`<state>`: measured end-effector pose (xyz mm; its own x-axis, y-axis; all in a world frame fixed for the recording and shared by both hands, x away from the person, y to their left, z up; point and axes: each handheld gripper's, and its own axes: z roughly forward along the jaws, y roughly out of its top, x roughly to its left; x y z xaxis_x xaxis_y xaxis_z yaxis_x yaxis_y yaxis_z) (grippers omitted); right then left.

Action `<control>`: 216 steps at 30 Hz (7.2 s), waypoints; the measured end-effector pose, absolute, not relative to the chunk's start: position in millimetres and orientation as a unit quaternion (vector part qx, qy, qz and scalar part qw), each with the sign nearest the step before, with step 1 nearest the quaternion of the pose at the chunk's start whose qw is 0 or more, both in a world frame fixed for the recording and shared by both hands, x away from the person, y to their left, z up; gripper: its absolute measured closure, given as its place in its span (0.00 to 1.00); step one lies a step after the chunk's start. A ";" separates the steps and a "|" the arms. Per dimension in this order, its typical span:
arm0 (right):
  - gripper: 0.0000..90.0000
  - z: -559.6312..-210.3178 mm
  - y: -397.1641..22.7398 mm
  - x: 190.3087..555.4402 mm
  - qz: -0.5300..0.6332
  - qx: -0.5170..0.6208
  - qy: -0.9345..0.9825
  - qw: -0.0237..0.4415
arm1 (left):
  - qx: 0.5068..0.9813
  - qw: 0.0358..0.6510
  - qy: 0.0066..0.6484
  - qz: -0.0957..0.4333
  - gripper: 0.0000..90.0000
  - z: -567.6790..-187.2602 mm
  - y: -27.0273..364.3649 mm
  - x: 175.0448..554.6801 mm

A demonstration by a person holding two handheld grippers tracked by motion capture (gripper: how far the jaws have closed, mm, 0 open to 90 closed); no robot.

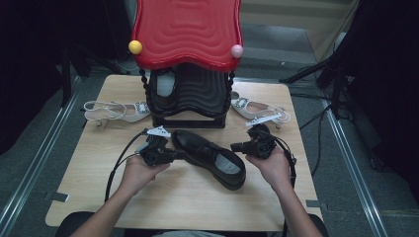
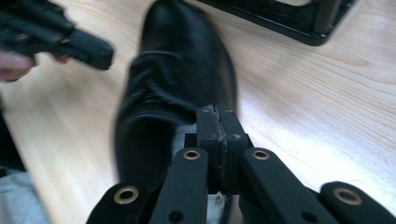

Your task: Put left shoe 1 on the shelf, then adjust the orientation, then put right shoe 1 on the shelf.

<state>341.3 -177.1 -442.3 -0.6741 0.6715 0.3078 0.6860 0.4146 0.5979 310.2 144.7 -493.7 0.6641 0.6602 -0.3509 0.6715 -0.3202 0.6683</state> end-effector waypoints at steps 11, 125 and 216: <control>1.00 -465.3 -171.1 351.8 -0.340 -0.413 -0.845 -0.001 | 0.819 0.408 0.402 -0.006 0.96 -504.3 127.4 308.8; 0.98 -438.8 -122.6 310.7 -0.269 -0.446 -0.847 0.105 | 0.809 0.472 0.346 0.057 1.00 -278.1 164.1 387.4; 0.96 -361.9 -41.1 396.2 -0.366 -0.466 -0.795 -0.131 | 0.808 0.450 0.368 0.095 1.00 -239.3 177.8 445.4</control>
